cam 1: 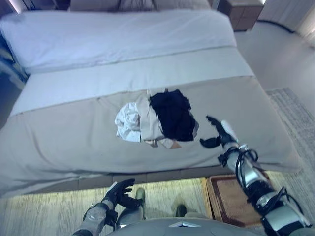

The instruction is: Pick up the clothes from the bed and place them into the basket

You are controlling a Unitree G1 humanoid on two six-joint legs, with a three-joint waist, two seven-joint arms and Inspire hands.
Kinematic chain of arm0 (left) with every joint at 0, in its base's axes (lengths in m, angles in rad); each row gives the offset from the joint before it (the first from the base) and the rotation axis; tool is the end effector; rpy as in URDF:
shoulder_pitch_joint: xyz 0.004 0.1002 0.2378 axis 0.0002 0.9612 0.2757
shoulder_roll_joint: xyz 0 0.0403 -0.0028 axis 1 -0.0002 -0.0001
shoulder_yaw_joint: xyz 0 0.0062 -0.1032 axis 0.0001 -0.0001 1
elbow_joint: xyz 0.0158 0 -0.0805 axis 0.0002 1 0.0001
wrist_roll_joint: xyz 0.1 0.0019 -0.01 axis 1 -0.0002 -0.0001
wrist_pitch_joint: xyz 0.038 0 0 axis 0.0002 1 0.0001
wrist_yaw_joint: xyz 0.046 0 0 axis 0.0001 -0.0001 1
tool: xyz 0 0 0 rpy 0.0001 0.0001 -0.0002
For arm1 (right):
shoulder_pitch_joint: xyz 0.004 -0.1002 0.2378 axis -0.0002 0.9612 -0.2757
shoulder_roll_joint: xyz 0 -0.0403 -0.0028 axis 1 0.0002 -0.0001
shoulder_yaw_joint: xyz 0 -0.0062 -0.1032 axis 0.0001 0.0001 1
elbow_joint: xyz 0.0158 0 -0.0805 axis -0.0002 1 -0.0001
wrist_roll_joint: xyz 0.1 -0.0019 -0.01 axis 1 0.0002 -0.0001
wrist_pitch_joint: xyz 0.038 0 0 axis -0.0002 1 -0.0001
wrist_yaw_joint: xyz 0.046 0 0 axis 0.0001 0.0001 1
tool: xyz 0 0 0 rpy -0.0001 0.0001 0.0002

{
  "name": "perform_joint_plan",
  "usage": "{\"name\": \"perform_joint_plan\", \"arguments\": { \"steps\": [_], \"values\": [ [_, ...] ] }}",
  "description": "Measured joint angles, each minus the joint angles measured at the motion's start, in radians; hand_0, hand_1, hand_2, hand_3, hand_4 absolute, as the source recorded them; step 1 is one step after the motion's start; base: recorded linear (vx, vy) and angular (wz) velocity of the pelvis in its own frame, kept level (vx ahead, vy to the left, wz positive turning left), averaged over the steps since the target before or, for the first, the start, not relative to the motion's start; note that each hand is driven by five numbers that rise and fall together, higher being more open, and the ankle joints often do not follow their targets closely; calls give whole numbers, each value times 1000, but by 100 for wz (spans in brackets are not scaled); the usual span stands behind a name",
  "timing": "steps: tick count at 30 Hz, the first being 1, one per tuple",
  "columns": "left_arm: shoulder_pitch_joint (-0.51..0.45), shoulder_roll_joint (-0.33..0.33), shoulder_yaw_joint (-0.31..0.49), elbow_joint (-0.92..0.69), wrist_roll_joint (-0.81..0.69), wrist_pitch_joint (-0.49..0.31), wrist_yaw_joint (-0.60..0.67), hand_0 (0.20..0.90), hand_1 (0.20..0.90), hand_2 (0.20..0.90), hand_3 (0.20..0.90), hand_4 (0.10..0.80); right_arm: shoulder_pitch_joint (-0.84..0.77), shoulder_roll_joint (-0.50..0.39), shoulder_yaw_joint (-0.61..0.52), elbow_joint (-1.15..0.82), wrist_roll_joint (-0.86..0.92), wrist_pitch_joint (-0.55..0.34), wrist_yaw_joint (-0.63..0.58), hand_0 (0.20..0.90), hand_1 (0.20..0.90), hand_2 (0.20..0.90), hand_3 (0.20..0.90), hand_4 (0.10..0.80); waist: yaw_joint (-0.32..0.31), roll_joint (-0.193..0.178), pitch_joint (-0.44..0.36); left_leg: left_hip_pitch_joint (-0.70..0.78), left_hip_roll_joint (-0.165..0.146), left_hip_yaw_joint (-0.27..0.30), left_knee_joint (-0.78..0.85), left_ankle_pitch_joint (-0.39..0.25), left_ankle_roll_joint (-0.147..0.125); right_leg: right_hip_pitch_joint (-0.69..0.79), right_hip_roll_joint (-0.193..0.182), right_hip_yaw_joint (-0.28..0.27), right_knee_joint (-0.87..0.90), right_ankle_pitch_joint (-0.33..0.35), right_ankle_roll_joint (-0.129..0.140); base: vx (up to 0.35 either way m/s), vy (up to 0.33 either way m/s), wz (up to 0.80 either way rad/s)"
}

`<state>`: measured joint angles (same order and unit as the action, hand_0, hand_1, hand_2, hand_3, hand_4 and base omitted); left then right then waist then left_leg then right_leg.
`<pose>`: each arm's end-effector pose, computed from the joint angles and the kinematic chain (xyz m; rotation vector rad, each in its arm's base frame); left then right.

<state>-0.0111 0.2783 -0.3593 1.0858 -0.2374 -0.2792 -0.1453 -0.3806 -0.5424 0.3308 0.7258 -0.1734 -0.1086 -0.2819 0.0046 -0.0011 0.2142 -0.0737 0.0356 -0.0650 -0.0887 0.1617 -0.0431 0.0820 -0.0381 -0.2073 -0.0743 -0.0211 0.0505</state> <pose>0.1059 0.2103 -0.1015 0.1596 0.8478 -0.2069 0.2561 -0.2438 0.0215 -0.8654 0.1780 -0.0919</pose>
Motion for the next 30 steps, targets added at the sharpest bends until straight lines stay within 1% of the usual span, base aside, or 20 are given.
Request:
{"name": "perform_joint_plan", "arguments": {
  "steps": [3,6,8,9,10,11,13,15,17,20,22,23,26,30],
  "values": [
    [-42,-12,-1,-6,-62,-1,-5,900,900,900,900,800,-113,-68,-1,2,-17,28,-39,900,900,900,900,800,20,8,67,-66,5,-12,0,25,0,-70,7,-5,20,10,-2,-136,-2,7],
    [-74,-8,-1,-13,-108,-6,-16,900,900,900,900,800,-189,-113,1,2,-68,54,-65,900,900,900,900,800,47,14,120,-116,10,-22,0,40,-1,-128,10,-14,45,11,-4,-115,-5,7],
    [-88,-7,-3,-14,-129,-8,-19,900,900,900,900,800,-236,-126,3,12,-93,73,-69,900,900,900,900,800,58,22,153,-138,10,-30,1,49,-2,-151,11,-21,58,11,-4,-128,35,9],
    [-101,-6,-9,-24,-141,-10,-20,900,900,900,900,800,-285,-148,25,28,-116,91,-75,900,900,900,900,800,67,31,178,-154,10,-36,1,56,-3,-173,10,-25,71,11,-4,-117,56,6],
    [-109,-6,-11,-33,-151,-10,-22,900,900,900,900,800,-306,-159,42,37,-129,98,-80,900,900,900,900,800,73,35,187,-163,11,-36,1,60,-2,-185,9,-25,79,11,-4,-111,65,0],
    [-125,-4,-31,-44,-166,-11,-20,900,900,900,900,800,-374,-183,90,66,-139,114,-88,900,900,900,900,800,78,48,206,-189,12,-36,1,67,-4,-224,7,-24,104,10,-3,-61,40,-4],
    [-158,-6,-42,-52,-180,-10,-18,900,900,900,900,800,-455,-201,104,83,-143,137,-102,900,900,900,900,800,87,67,253,-210,11,-35,1,78,-5,-255,3,-22,126,10,-3,-71,47,-4],
    [-176,-5,-46,-57,-197,-12,-18,900,900,900,900,800,-515,-201,117,98,-143,157,-104,900,900,900,900,800,90,77,290,-221,7,-35,1,84,-4,-278,-4,-21,152,3,6,-72,28,-2],
    [-177,-1,-47,-82,-205,-17,-18,900,900,900,900,800,-562,-202,125,105,-143,173,-104,900,900,900,900,800,95,80,299,-257,3,-35,1,92,-3,-329,-12,-20,184,-6,12,-66,33,-2],
    [-191,2,-65,-93,-222,-27,-16,900,900,900,900,800,-617,-216,185,119,-143,202,-103,900,900,900,900,800,103,85,308,-287,-6,-34,1,102,2,-377,-26,-19,225,-14,20,-55,44,0],
    [-191,7,-75,-117,-238,-29,-16,900,900,900,900,800,-666,-222,231,138,-142,224,-95,900,900,900,900,800,106,86,313,-301,-11,-33,1,106,2,-410,-40,-18,263,-32,24,-57,39,2],
    [-191,10,-80,-130,-241,-28,-15,900,900,900,900,800,-687,-222,237,138,-143,236,-95,900,900,900,900,800,107,88,314,-315,-19,-34,1,111,6,-429,-45,-18,277,-36,28,-45,31,3],
    [-195,9,-92,-170,-241,-29,-15,900,900,900,900,800,-756,-234,242,139,-143,271,-84,900,900,900,900,800,117,101,323,-352,-24,-34,1,120,4,-491,-61,-16,331,-52,33,-12,34,3],
    [-196,11,-99,-205,-259,-32,-14,900,900,900,900,800,-831,-241,293,155,-143,300,-61,900,900,900,900,800,132,107,326,-391,-35,-34,1,132,4,-554,-74,-12,384,-66,32,1,9,0]
  ]
}}
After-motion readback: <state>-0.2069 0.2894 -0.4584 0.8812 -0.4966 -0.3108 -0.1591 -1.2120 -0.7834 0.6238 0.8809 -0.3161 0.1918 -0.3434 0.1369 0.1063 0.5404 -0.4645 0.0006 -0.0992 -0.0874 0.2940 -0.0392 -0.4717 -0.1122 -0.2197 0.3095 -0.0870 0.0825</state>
